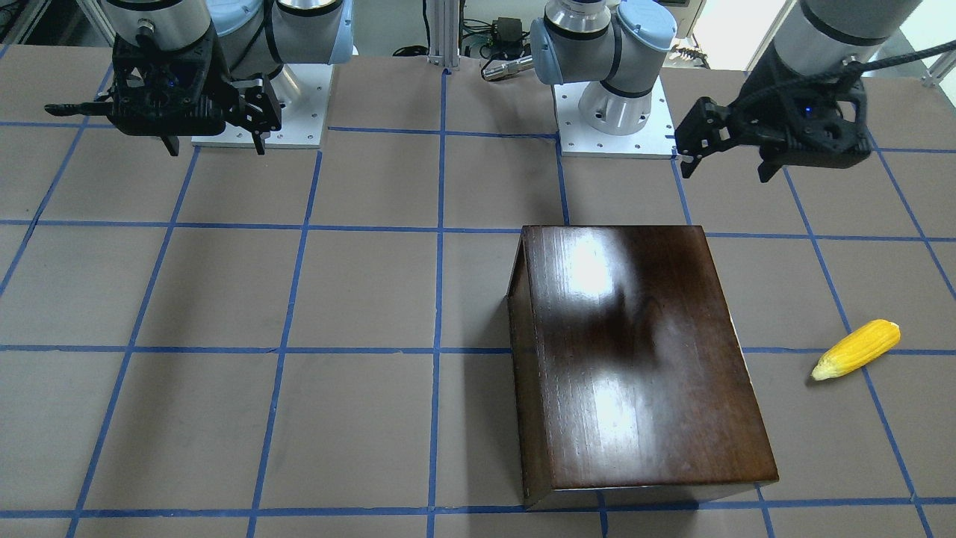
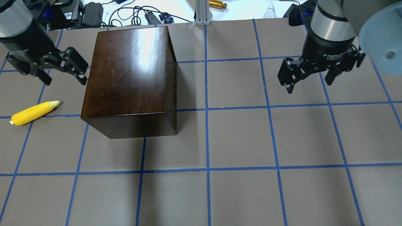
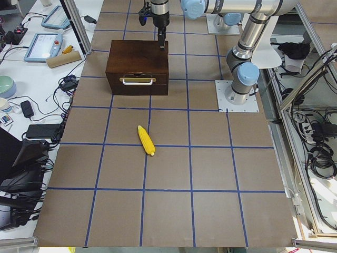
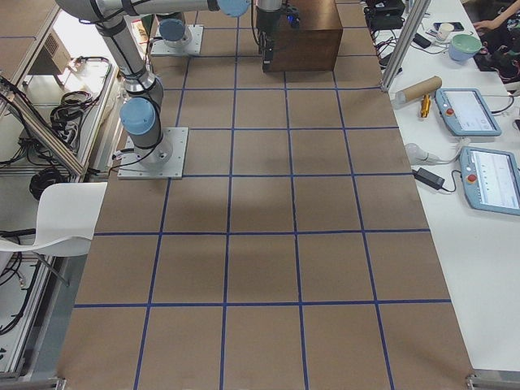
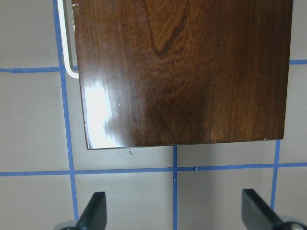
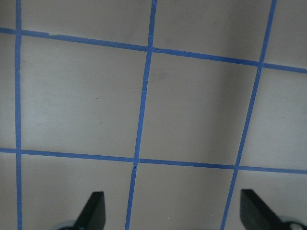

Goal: Open drawer and put corn inside
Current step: 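Move the left gripper back along the cabinet side toward the drawer handle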

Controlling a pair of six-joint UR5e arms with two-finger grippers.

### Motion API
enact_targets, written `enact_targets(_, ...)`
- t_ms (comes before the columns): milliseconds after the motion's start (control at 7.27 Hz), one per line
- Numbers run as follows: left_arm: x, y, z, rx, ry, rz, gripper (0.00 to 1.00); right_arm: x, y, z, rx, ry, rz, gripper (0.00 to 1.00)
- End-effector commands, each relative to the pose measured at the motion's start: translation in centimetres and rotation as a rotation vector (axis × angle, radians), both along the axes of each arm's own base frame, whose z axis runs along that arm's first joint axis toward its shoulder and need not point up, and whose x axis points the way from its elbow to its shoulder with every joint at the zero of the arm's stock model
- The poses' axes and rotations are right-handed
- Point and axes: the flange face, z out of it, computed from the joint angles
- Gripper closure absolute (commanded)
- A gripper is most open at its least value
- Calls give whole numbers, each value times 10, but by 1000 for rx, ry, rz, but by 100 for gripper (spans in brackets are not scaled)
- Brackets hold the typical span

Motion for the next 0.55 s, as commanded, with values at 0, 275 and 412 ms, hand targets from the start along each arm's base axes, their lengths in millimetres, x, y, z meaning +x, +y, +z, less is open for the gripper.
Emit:
enact_targets(0, 85, -16, -18, 14, -32, 125, 0, 0, 0, 0, 1, 0, 0, 0)
enact_targets(275, 147, -41, -55, 1, -25, 8, 0, 0, 0, 0, -1, 0, 0, 0)
enact_targets(412, 163, -56, -73, -11, -30, -30, 0, 0, 0, 0, 1, 0, 0, 0)
